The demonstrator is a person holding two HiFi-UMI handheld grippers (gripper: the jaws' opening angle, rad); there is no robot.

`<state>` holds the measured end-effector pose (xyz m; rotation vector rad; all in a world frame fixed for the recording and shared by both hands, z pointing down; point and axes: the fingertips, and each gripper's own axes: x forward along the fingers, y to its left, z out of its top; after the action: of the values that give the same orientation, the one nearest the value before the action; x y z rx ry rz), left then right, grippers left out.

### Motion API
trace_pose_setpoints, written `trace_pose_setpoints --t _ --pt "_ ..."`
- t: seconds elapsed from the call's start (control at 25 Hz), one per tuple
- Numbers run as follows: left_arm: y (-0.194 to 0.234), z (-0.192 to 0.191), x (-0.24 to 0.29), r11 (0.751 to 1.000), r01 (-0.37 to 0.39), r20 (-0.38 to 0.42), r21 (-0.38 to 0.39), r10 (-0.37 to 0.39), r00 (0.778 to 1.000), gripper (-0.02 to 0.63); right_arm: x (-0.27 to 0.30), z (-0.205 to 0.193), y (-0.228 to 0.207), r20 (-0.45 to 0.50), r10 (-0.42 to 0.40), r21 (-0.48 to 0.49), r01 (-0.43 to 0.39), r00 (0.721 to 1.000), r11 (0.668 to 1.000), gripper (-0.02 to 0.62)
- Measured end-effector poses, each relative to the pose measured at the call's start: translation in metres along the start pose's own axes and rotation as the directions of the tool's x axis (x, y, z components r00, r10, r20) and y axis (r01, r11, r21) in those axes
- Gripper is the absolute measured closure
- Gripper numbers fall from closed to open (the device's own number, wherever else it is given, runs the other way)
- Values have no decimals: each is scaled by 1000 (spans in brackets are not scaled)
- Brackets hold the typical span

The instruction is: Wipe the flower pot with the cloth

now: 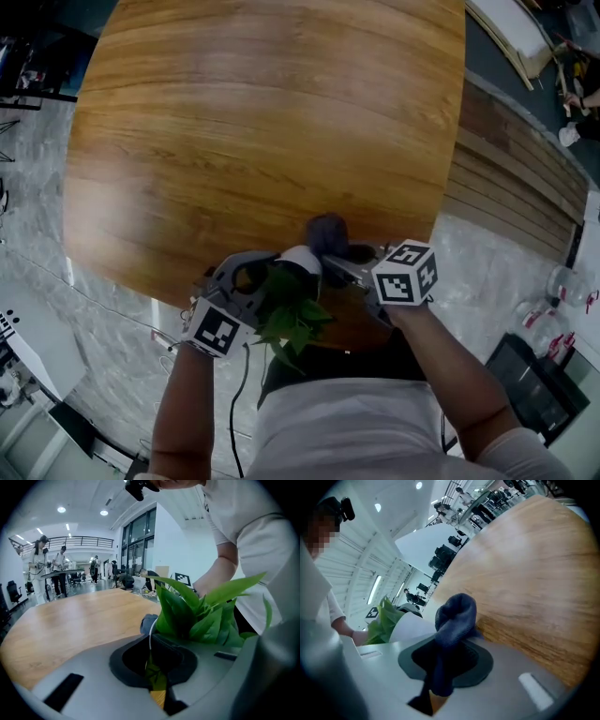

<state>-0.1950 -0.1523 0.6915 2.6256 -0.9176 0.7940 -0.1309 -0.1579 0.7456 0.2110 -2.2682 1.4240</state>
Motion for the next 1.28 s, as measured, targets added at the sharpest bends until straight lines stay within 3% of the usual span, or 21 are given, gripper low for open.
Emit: trace_pose_setpoints --t 0.08,0.24,0.32,0.52,0.64,0.92,1.0,1.2,1.28 --pt "0 -2 1 1000 -6 0 -9 6 1000 588 0 2 7 -1 4 -9 -4 1000 1000 531" --pt "1 -13 -3 997 -25 -18 -75 24 1000 586 -19 26 67 53 123 -32 -122 991 992 531" --pt "0 -15 -6 995 -30 -25 -94 27 999 586 -22 29 79 56 135 -48 -132 989 990 531" --pt "12 -13 -5 986 -51 -6 -161 50 999 586 -3 12 17 19 -5 -37 5 1000 999 531" --pt "18 -21 -5 973 -71 3 -220 73 997 586 3 5 2 18 -24 -1 24 1000 1000 531" --pt "20 -33 -16 925 -115 0 -363 123 992 584 -21 25 95 57 163 -19 -163 985 987 531" --pt "23 -34 -17 913 -121 8 -389 135 991 584 -17 22 85 64 142 -23 -141 988 990 531" --pt "37 -36 -20 884 -129 34 -450 162 986 584 5 6 5 58 -7 53 4 998 999 531" --pt "38 -39 -19 872 -134 38 -470 172 984 584 8 6 0 63 -24 49 21 998 999 531"
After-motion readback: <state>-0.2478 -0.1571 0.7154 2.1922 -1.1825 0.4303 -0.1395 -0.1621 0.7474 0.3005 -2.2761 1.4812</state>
